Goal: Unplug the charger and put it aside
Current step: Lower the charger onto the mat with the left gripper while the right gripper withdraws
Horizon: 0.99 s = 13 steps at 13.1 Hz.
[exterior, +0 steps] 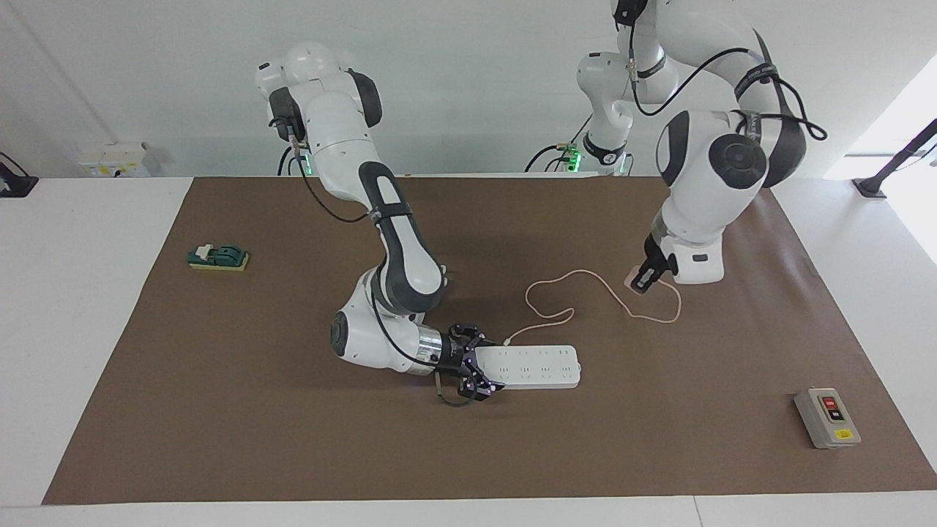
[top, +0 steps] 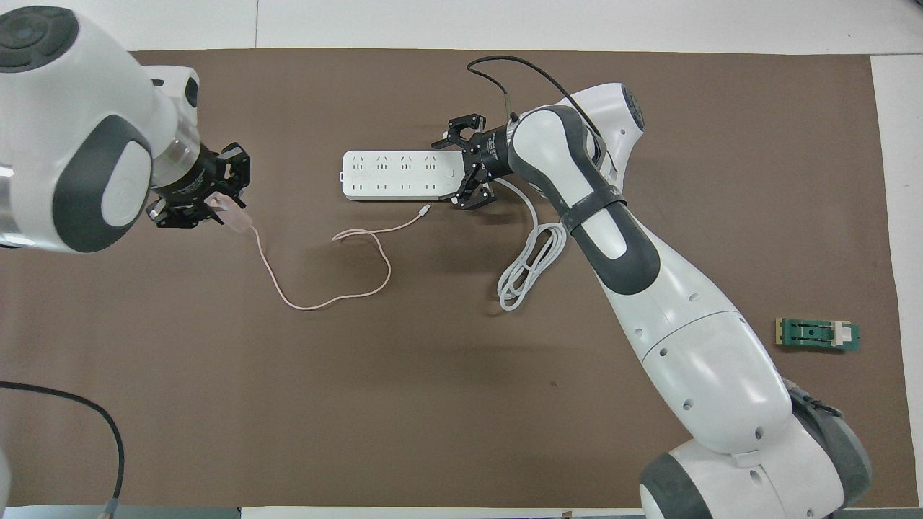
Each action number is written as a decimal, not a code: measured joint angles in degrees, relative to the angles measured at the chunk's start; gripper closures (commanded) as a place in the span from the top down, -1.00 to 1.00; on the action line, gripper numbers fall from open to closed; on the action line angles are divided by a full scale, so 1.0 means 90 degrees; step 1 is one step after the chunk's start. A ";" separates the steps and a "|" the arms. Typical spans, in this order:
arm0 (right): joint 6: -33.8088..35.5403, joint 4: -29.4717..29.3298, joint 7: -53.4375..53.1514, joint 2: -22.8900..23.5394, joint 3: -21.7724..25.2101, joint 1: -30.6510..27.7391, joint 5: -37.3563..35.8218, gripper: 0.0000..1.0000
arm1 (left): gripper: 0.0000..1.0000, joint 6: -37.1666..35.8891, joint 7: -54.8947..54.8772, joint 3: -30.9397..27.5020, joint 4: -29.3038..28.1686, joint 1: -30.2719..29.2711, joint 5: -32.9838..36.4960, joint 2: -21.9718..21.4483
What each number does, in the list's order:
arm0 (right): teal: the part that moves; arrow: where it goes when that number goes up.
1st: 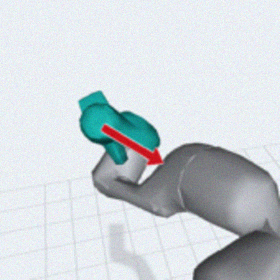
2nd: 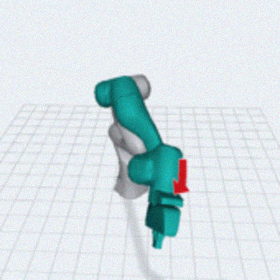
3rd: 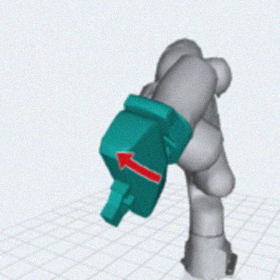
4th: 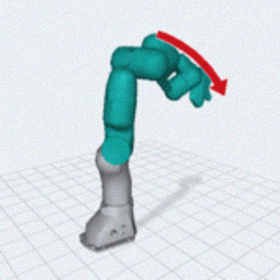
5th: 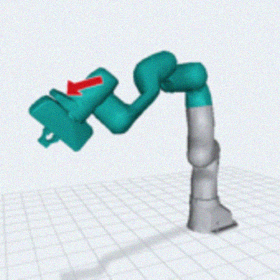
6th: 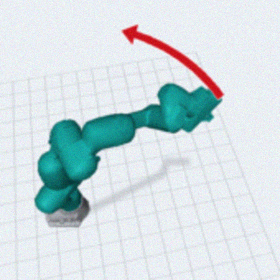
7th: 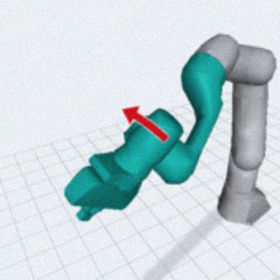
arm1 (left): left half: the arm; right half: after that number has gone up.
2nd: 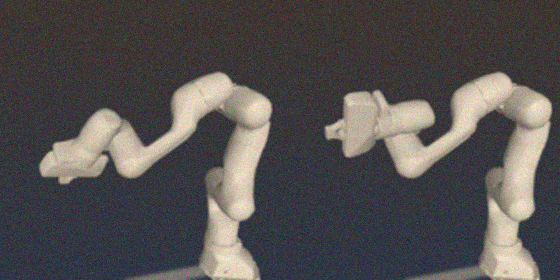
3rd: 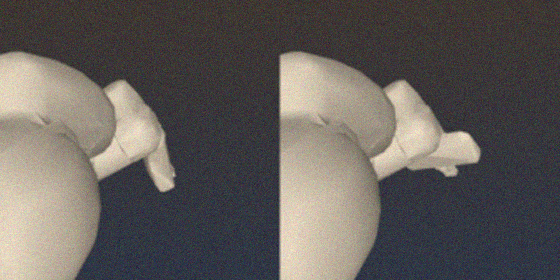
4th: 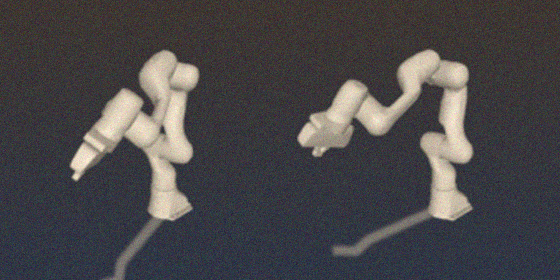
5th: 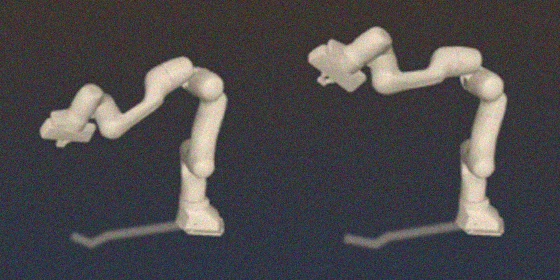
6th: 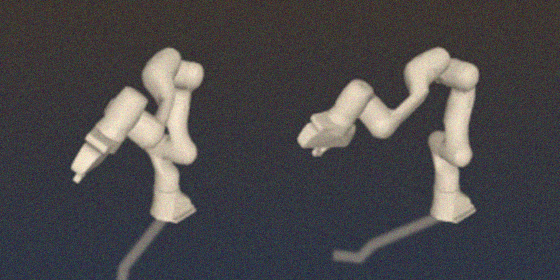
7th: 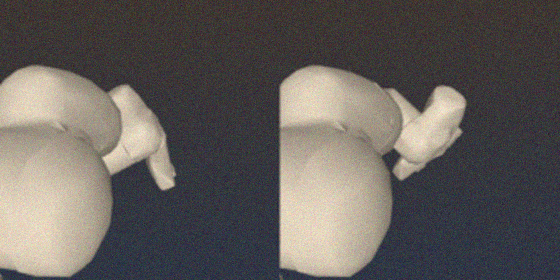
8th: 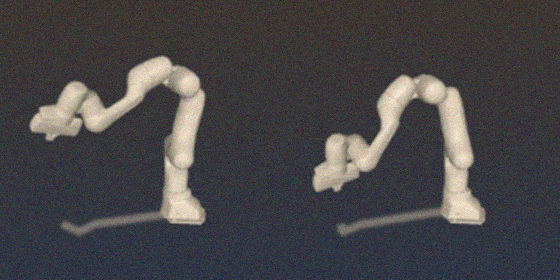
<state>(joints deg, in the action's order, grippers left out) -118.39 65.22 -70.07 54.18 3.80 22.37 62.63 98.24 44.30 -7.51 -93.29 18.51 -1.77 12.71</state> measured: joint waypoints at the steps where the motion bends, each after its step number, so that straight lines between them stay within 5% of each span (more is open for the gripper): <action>1: 0.0003 0.0018 -0.0121 -0.0117 0.0012 -0.0008 -0.0081 1.00 | -1.00 0.0030 -0.0922 -0.0006 -0.0413 -0.0224 0.0000 -0.0299; 6: 0.0623 0.0546 -0.0216 -0.1106 0.0448 -0.0031 -0.0896 1.00 | -1.00 0.1297 -0.4411 -0.0019 -0.2375 -0.1078 -0.0001 -0.1148; 11: 0.2385 0.0796 0.0504 -0.2396 0.1576 -0.0070 -0.2251 1.00 | -1.00 0.2631 -0.4725 0.0056 -0.3493 -0.1112 -0.0001 -0.1231; 12: 0.2683 0.0808 0.1032 -0.2570 0.1759 -0.0079 -0.2545 1.00 | -0.57 0.2729 -0.4725 0.0044 -0.3592 -0.1165 -0.0001 -0.1230; 13: 0.2904 0.0822 0.1633 -0.2724 0.1896 -0.0090 -0.2886 1.00 | 0.08 0.2913 -0.4726 0.0032 -0.3728 -0.1257 -0.0001 -0.1229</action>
<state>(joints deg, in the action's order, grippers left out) -92.25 72.62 -55.37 29.67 20.87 21.56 36.65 124.45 1.77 -7.22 -126.84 7.20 -1.78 1.65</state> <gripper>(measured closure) 0.000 0.692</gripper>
